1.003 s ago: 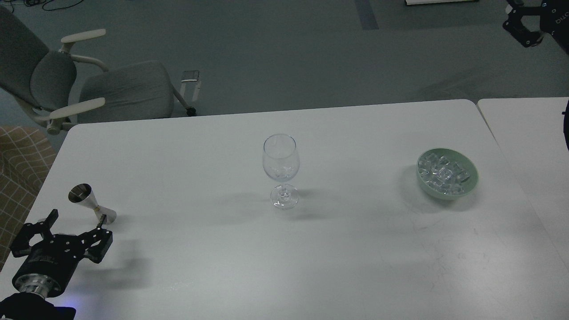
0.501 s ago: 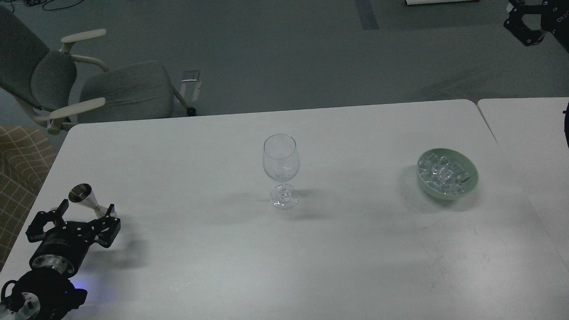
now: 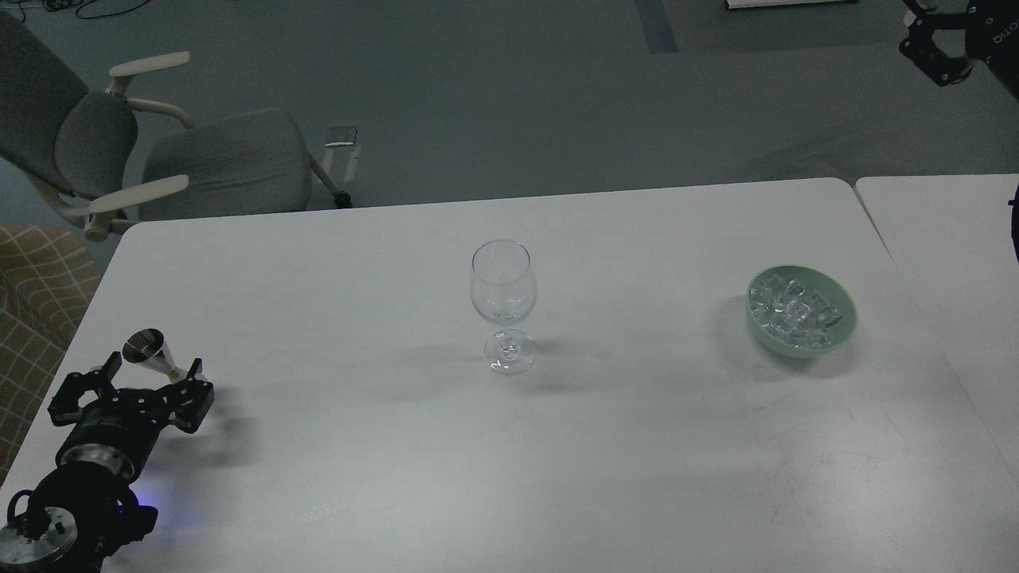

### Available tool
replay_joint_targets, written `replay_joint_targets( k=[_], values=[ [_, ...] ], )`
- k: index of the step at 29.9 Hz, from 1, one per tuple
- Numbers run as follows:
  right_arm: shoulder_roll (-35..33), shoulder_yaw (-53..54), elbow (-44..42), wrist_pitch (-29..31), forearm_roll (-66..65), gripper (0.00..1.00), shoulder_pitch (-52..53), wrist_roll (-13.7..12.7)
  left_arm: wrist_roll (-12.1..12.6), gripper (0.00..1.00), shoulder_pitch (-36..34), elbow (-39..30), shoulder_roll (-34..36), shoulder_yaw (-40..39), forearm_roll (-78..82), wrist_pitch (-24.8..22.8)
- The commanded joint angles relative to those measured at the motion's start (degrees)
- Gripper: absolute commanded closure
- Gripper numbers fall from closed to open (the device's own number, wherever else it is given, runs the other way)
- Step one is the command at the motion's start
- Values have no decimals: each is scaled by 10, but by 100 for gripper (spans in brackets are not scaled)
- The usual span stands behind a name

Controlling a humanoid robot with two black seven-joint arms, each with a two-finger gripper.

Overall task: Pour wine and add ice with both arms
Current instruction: 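Close the left gripper around the metal jigger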

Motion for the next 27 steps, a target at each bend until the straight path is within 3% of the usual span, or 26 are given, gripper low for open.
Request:
replay_joint_targets(
  k=[1,5,10,27],
  values=[
    [0,0,0,0,1,0,0,0,-3,5,-2,0,0,14,0,0],
    [-1,0,0,-1,0,0,0,0,-5,11,-8,13,-1,26,0,1],
    [-3,0,0,-1,0,0,0,0,-8,37,-14,19,-1,28,8,1],
    [-2,0,1,-1,0,0,-1,0,-14,49,-31,57,-1,27,24,-11]
  ],
)
